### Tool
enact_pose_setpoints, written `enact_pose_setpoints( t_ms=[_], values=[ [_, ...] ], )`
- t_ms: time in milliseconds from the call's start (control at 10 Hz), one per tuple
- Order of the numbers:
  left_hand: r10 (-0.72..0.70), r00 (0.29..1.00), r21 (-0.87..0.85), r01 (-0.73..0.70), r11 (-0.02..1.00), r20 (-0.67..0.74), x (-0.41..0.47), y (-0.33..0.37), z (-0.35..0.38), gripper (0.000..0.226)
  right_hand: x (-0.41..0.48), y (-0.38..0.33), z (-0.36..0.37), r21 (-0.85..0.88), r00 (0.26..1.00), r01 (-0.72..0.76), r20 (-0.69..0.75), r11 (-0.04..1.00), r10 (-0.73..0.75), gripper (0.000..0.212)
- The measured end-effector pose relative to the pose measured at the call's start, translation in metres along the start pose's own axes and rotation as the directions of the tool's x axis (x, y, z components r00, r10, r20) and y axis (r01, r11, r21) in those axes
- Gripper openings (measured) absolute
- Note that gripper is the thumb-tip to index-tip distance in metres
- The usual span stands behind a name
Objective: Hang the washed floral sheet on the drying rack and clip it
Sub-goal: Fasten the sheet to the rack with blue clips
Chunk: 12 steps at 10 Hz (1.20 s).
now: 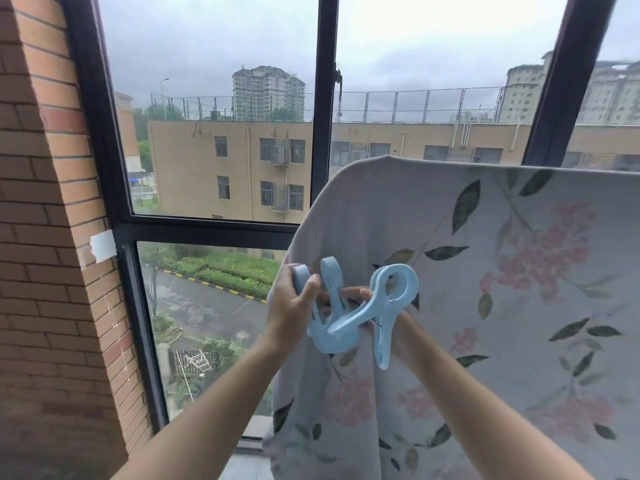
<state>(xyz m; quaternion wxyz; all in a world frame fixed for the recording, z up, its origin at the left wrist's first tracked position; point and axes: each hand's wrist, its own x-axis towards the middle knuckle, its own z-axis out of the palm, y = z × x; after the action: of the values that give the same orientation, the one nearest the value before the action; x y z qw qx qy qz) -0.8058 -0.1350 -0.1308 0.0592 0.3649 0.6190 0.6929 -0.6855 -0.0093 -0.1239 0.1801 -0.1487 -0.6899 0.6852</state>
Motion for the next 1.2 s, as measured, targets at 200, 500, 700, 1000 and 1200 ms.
enact_pose_setpoints(
  t_ms=[200, 500, 700, 1000, 1200],
  values=[
    [0.037, 0.999, 0.073, -0.035, 0.997, -0.021, -0.001, 0.028, 0.015, 0.009, -0.028, -0.002, -0.039, -0.065, 0.977, 0.108, -0.176, 0.992, -0.118, 0.012],
    [-0.299, 0.754, 0.483, -0.027, 0.875, 0.585, -0.033, 0.064, 0.074, 0.059, -0.050, -0.008, -0.113, -0.618, 0.928, 0.043, -0.267, 0.785, -0.261, 0.021],
    [-0.258, 0.867, 0.548, -0.020, 0.836, 0.426, -0.055, 0.055, 0.106, 0.074, -0.072, -0.010, -0.125, -0.843, 0.946, 0.060, -0.122, 0.534, -0.300, 0.011],
    [-0.249, 0.865, 0.767, -0.211, 0.606, 0.435, -0.066, 0.050, 0.103, 0.059, -0.083, -0.022, -0.119, -0.972, 0.933, 0.155, 0.086, 0.176, -0.348, 0.021],
    [-0.212, 0.871, 0.779, -0.257, 0.571, 0.443, -0.063, 0.057, 0.102, 0.050, -0.084, -0.028, -0.109, -0.988, 0.931, 0.153, 0.155, -0.031, -0.330, 0.031]
  ],
)
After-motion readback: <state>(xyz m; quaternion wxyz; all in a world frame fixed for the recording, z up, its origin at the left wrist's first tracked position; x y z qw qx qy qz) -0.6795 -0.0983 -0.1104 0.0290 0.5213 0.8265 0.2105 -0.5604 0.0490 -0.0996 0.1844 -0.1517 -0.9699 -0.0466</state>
